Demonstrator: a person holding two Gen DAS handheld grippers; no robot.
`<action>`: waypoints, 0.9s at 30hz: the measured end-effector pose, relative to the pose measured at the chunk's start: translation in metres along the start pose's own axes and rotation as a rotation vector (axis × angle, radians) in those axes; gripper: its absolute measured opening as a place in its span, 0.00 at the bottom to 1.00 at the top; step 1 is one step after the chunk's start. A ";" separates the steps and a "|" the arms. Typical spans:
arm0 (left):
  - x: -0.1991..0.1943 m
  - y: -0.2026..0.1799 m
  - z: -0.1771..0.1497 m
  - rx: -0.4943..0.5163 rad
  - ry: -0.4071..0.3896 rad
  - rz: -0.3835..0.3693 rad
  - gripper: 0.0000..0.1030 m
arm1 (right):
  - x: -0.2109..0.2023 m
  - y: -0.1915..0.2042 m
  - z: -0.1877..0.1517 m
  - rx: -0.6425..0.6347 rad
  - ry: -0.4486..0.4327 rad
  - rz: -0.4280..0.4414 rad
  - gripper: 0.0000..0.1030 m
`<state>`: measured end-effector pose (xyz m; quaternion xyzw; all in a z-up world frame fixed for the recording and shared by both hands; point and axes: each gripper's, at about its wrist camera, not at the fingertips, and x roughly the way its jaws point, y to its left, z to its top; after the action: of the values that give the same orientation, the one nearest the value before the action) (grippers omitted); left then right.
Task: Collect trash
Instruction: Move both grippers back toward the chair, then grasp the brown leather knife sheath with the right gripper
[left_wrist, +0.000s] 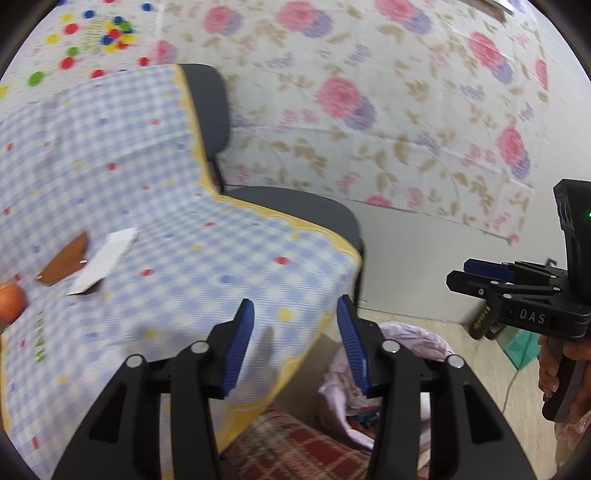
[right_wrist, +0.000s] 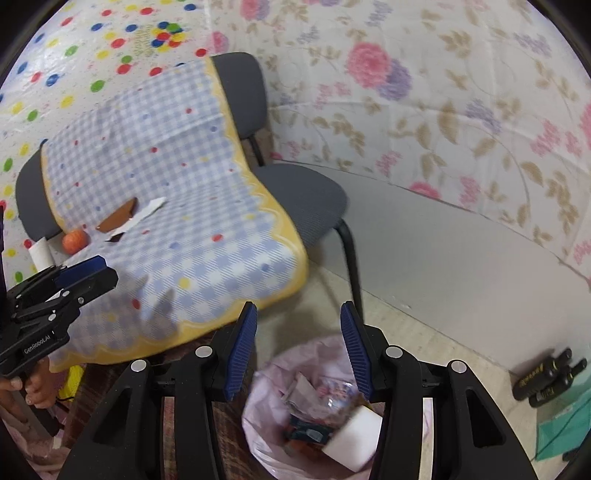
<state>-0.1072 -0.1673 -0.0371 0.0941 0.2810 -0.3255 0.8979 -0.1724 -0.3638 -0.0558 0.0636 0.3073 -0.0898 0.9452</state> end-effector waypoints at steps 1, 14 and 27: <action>-0.003 0.005 0.001 -0.007 -0.004 0.012 0.46 | 0.004 0.011 0.006 -0.020 -0.003 0.022 0.47; -0.047 0.116 0.011 -0.112 -0.054 0.296 0.50 | 0.055 0.124 0.063 -0.216 -0.026 0.193 0.48; -0.075 0.237 0.027 -0.217 -0.081 0.568 0.58 | 0.117 0.212 0.099 -0.319 0.001 0.293 0.48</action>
<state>0.0084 0.0459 0.0245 0.0594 0.2403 -0.0329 0.9683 0.0214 -0.1899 -0.0319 -0.0426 0.3053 0.0984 0.9462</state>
